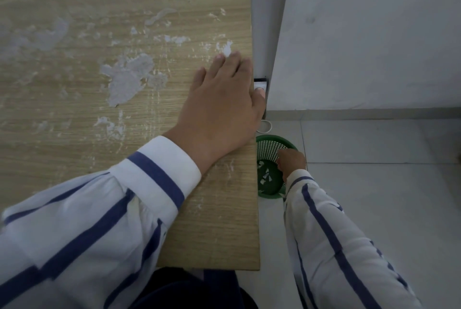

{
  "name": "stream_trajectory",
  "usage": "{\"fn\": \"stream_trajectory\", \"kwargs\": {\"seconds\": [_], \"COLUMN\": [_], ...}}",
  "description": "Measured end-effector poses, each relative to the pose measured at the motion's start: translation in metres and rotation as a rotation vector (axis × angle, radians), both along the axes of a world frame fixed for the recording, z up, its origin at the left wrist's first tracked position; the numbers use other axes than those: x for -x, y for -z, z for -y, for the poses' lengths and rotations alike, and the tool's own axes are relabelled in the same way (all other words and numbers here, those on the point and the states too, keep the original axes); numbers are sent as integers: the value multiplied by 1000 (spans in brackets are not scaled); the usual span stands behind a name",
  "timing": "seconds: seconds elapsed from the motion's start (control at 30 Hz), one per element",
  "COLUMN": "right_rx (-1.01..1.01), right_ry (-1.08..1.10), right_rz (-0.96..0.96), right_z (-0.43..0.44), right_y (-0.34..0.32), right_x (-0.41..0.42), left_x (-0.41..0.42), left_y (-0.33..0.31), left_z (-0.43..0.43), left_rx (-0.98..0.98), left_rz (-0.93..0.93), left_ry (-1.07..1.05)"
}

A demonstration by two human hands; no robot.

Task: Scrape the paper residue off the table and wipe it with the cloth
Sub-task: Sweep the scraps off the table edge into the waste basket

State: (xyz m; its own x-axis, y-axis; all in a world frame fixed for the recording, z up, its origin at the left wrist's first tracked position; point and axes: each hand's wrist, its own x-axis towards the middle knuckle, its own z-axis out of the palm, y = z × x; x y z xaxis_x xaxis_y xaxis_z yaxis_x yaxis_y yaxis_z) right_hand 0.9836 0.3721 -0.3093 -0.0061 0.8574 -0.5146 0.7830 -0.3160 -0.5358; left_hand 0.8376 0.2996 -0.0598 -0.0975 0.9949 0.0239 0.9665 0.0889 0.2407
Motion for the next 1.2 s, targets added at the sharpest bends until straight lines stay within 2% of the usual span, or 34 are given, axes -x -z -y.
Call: {"fn": "stream_trajectory", "kwargs": {"seconds": [0.2, 0.43, 0.57, 0.67, 0.9, 1.2], "right_rx": [-76, -237, -359, -364, -475, -619], "right_ry": [145, 61, -66, -148, -385, -510], "right_rz": [-135, -183, -61, -101, -17, -38], "right_z": [13, 37, 51, 70, 105, 117], "right_y": [-70, -191, -254, -293, -354, -414], "right_x": [15, 30, 41, 54, 82, 127], "left_x": [-1, -1, 5, 15, 45, 100], "left_y": [-4, -21, -40, -60, -109, -162], "left_z": [2, 10, 25, 37, 65, 110], "left_rx": [12, 74, 189, 223, 151, 55], "left_rz": [8, 39, 128, 119, 94, 71], "left_ry": [-1, 23, -17, -39, -97, -231]}}
